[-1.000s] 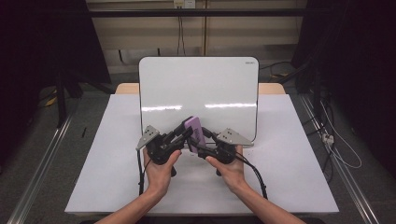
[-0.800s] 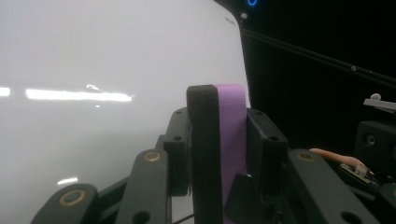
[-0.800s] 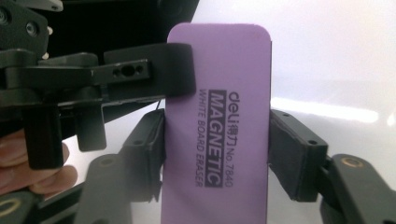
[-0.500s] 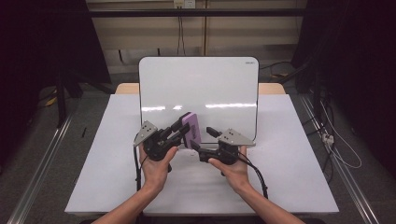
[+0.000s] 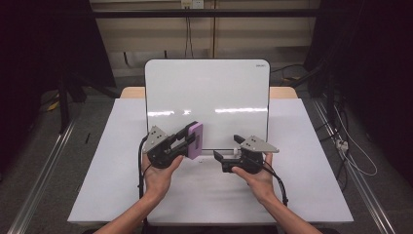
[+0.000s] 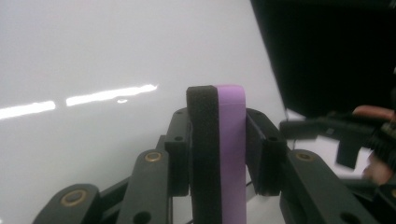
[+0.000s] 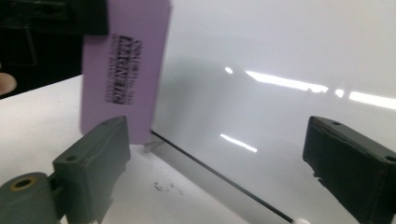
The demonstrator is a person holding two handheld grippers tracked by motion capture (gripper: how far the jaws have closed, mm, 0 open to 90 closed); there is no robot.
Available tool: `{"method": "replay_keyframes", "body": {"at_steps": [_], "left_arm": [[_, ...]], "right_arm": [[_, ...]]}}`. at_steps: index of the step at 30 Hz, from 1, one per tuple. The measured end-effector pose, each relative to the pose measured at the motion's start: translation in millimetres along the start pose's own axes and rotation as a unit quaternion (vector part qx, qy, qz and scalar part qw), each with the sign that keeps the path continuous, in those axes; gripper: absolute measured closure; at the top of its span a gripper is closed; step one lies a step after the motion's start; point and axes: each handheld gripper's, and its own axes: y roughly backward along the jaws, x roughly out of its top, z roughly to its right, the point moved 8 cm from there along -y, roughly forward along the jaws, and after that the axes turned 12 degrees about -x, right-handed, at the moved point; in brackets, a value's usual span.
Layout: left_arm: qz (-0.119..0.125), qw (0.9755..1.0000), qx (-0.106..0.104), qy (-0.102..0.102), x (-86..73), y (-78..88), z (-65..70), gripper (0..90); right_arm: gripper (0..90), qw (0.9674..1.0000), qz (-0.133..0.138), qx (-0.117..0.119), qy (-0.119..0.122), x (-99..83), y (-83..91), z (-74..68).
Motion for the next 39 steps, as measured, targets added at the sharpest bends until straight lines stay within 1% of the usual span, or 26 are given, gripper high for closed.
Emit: {"method": "replay_keyframes", "body": {"at_steps": [2, 3, 4, 5, 6, 8, 10, 12, 14, 16, 19, 20, 22, 24, 25, 26, 27, 30, 32, 34, 37, 39], "left_arm": [[-0.007, 0.9999, 0.001, -0.008, 0.8, 2.3, -0.7, 65.3], [-0.007, 0.9999, 0.0, -0.012, 1.8, 2.7, -0.6, 65.3], [-0.01, 0.9999, -0.006, -0.01, 2.2, 2.9, -0.4, 65.4], [-0.012, 0.9999, -0.007, -0.008, 2.7, 3.6, -0.9, 65.4], [-0.015, 0.9998, -0.005, -0.013, 3.4, 4.0, -1.4, 65.5], [-0.025, 0.9991, -0.005, -0.033, 4.4, 4.5, -2.4, 65.6], [-0.035, 0.9987, -0.003, -0.038, 4.1, 5.2, -2.4, 65.7], [-0.046, 0.9979, -0.001, -0.046, 3.5, 7.1, -3.5, 65.8], [-0.055, 0.9969, 0.006, -0.055, 2.8, 9.5, -3.8, 65.8], [-0.066, 0.9955, 0.016, -0.067, 3.0, 12.7, -5.8, 65.9], [-0.071, 0.9941, 0.025, -0.078, 5.4, 17.8, -10.1, 65.9], [-0.077, 0.9929, 0.027, -0.086, 5.8, 19.8, -12.1, 65.9], [-0.081, 0.9922, 0.032, -0.09, 7.9, 24.1, -15.4, 66.0], [-0.091, 0.9904, 0.043, -0.095, 10.8, 29.4, -20.9, 66.0], [-0.091, 0.9902, 0.045, -0.096, 12.5, 31.3, -22.8, 66.0], [-0.095, 0.9894, 0.048, -0.099, 13.6, 34.0, -24.8, 66.0], [-0.096, 0.9893, 0.049, -0.098, 14.4, 35.5, -25.8, 66.0], [-0.11, 0.9872, 0.055, -0.102, 13.4, 39.7, -28.5, 65.9], [-0.12, 0.9848, 0.064, -0.108, 11.4, 42.4, -30.7, 66.0], [-0.126, 0.9837, 0.074, -0.106, 9.1, 45.0, -33.1, 66.0], [-0.141, 0.9805, 0.086, -0.106, 4.1, 49.8, -38.7, 66.0], [-0.146, 0.9796, 0.094, -0.101, 0.6, 51.4, -43.6, 66.0]], "right_arm": [[5.2, 0.9998, -0.009, -0.012, -0.011, -2.3, 1.7, 5.4], [5.2, 0.9997, -0.01, -0.017, -0.012, -3.5, 3.0, 8.2], [5.0, 0.9996, -0.01, -0.023, -0.01, -4.8, 4.3, 10.8], [4.5, 0.9995, -0.015, -0.026, -0.007, -6.3, 5.8, 12.5], [4.0, 0.9995, -0.018, -0.027, -0.006, -7.5, 7.4, 13.8], [3.6, 0.9995, -0.019, -0.026, -0.003, -9.1, 11.4, 16.1], [3.3, 0.9993, -0.021, -0.029, 0.004, -10.1, 15.2, 20.4], [3.3, 0.9991, -0.02, -0.036, 0.003, -10.6, 19.3, 26.1], [3.4, 0.9989, -0.02, -0.042, -0.002, -11.7, 23.9, 32.7], [3.6, 0.9983, -0.021, -0.053, -0.001, -13.7, 28.9, 39.6], [4.0, 0.9972, -0.022, -0.072, 0.007, -17.5, 36.7, 49.3], [4.2, 0.997, -0.022, -0.075, 0.006, -18.6, 39.3, 51.7], [4.1, 0.9964, -0.023, -0.081, 0.008, -21.1, 43.9, 55.9], [4.1, 0.9957, -0.027, -0.088, 0.011, -24.2, 48.4, 60.4], [4.1, 0.9955, -0.029, -0.089, 0.011, -25.9, 50.6, 62.1], [4.1, 0.9952, -0.032, -0.092, 0.012, -27.7, 53.0, 64.0], [4.2, 0.9948, -0.033, -0.096, 0.013, -29.3, 55.3, 65.7], [4.2, 0.9941, -0.04, -0.1, 0.013, -34.9, 61.9, 70.1], [4.2, 0.9939, -0.041, -0.102, 0.012, -38.3, 65.7, 73.4], [4.2, 0.9934, -0.043, -0.106, 0.009, -40.9, 68.5, 76.9], [4.1, 0.993, -0.036, -0.112, 0.004, -41.7, 71.2, 81.7], [4.0, 0.9931, -0.035, -0.112, -0.003, -42.6, 71.0, 84.4]]}}
